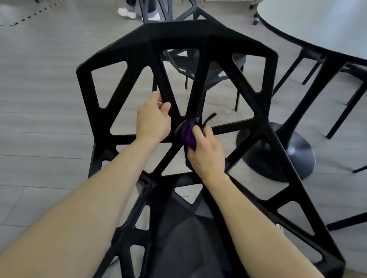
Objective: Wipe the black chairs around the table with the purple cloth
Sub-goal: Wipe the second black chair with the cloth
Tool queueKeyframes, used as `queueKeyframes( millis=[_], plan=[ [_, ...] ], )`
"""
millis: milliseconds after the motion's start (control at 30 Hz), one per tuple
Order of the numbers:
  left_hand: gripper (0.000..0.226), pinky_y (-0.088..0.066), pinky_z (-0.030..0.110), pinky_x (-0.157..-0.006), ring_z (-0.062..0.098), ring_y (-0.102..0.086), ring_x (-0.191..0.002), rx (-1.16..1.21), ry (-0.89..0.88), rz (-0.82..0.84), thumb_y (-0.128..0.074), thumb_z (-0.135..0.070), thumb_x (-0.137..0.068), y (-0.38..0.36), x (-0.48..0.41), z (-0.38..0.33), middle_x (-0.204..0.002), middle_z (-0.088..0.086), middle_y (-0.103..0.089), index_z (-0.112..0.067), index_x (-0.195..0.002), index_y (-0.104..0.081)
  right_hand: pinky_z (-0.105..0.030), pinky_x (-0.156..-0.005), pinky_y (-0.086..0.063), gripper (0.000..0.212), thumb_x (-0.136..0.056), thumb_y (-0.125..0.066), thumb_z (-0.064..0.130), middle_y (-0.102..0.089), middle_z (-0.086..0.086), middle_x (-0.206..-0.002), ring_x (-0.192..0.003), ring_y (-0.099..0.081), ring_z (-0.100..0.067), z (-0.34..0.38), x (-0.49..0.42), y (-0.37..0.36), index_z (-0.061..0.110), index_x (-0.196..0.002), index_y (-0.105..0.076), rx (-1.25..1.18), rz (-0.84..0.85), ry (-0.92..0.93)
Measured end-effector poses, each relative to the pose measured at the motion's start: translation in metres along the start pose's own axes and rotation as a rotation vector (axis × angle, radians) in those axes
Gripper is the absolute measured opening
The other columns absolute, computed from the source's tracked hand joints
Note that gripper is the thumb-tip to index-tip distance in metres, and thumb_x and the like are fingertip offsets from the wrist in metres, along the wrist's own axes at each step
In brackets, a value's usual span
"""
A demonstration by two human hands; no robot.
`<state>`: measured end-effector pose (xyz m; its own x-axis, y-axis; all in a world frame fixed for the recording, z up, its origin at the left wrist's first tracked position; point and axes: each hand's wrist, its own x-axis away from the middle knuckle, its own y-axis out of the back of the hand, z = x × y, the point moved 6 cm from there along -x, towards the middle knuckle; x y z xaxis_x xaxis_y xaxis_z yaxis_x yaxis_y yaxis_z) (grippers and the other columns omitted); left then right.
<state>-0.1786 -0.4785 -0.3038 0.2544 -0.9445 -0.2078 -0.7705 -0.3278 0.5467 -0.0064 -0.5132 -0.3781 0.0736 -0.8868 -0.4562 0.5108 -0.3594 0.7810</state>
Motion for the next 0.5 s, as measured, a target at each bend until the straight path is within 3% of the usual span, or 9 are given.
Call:
queueKeyframes(
  millis=[100,200,300,367,433,500],
  plan=[
    [0.007,-0.064,0.05,-0.078,0.021,-0.073,-0.081,0.038,0.016,-0.03,-0.053,-0.021,-0.111,-0.002,0.001,0.0,-0.092,-0.002,-0.071,-0.02,-0.109,-0.06,-0.039,-0.049,-0.047,0.039,-0.081,-0.077,0.019,-0.058,-0.011,-0.101,-0.066,-0.06,-0.038,-0.017,0.0,0.027,0.014,-0.116,-0.06,0.108,-0.055,0.081],
    [0.009,-0.065,0.051,-0.074,0.023,-0.073,-0.078,0.04,0.003,-0.078,-0.051,-0.026,-0.11,-0.005,0.004,0.002,-0.089,-0.003,-0.07,-0.024,-0.105,-0.058,-0.04,-0.061,-0.05,0.031,-0.09,-0.072,0.028,-0.065,-0.01,-0.103,-0.076,-0.064,-0.037,-0.07,-0.004,0.093,0.012,-0.115,-0.062,0.116,-0.31,-0.212],
    [0.01,-0.064,0.051,-0.073,0.027,-0.072,-0.077,-0.013,0.018,-0.117,-0.051,-0.029,-0.11,-0.007,0.006,0.004,-0.086,-0.003,-0.07,-0.025,-0.102,-0.056,-0.035,-0.069,-0.039,0.03,-0.097,-0.069,0.028,-0.068,-0.011,-0.106,-0.084,-0.066,-0.037,-0.087,0.0,0.106,0.007,-0.117,-0.06,0.025,-0.458,-0.467],
    [0.009,-0.064,0.049,-0.078,0.027,-0.073,-0.083,-0.016,0.037,-0.121,-0.052,-0.028,-0.11,-0.004,0.008,-0.001,-0.092,-0.004,-0.07,-0.023,-0.106,-0.058,-0.035,-0.065,-0.037,0.031,-0.094,-0.072,0.023,-0.064,-0.013,-0.106,-0.081,-0.065,-0.04,-0.045,0.001,0.065,0.006,-0.118,-0.06,-0.059,-0.377,-0.391],
    [0.01,-0.058,0.044,-0.083,0.027,-0.07,-0.092,-0.055,0.04,-0.106,-0.052,-0.024,-0.111,-0.001,0.007,-0.005,-0.099,-0.003,-0.07,-0.018,-0.113,-0.06,-0.037,-0.057,-0.04,0.037,-0.087,-0.075,0.014,-0.06,-0.013,-0.104,-0.073,-0.063,-0.041,0.007,0.007,0.012,0.007,-0.119,-0.06,-0.047,-0.145,-0.184],
    [0.01,-0.055,0.043,-0.084,0.026,-0.068,-0.094,-0.073,0.051,-0.08,-0.052,-0.023,-0.111,0.0,0.006,-0.005,-0.101,-0.003,-0.069,-0.017,-0.113,-0.061,-0.039,-0.052,-0.042,0.041,-0.082,-0.075,0.012,-0.06,-0.011,-0.1,-0.068,-0.062,-0.041,0.012,0.007,0.002,0.009,-0.12,-0.061,-0.008,-0.055,-0.071]
  ],
)
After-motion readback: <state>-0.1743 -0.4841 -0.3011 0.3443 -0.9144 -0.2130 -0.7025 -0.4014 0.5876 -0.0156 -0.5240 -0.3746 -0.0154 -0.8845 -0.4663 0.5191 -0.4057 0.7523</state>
